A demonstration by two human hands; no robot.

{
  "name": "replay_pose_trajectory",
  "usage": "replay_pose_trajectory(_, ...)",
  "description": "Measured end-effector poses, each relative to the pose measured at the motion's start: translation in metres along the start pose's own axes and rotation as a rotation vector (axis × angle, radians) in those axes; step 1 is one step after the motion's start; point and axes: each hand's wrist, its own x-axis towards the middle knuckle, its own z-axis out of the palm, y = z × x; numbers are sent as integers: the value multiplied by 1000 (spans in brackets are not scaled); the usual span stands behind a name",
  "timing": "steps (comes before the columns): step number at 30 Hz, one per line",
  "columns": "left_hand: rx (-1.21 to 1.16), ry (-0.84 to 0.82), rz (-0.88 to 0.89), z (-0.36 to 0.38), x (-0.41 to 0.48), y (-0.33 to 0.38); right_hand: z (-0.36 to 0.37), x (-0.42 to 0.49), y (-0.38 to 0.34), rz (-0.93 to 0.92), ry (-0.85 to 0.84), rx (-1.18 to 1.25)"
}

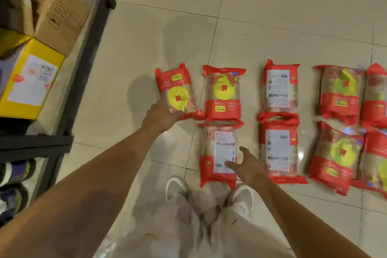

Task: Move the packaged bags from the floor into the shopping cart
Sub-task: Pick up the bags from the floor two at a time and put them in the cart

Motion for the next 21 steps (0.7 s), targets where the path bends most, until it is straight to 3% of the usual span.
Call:
replay_pose_trajectory(8, -437, -20, -139, 89, 174, -46, 68, 190, 80, 84, -32, 201)
replay_pose_trajectory(12, -637, 90, -196, 131, 257, -96, 87, 224, 83, 125, -2, 312)
replay_pose_trajectory(21, -903, 23, -301, 94, 171, -67, 72, 169, 55, 66, 99, 270)
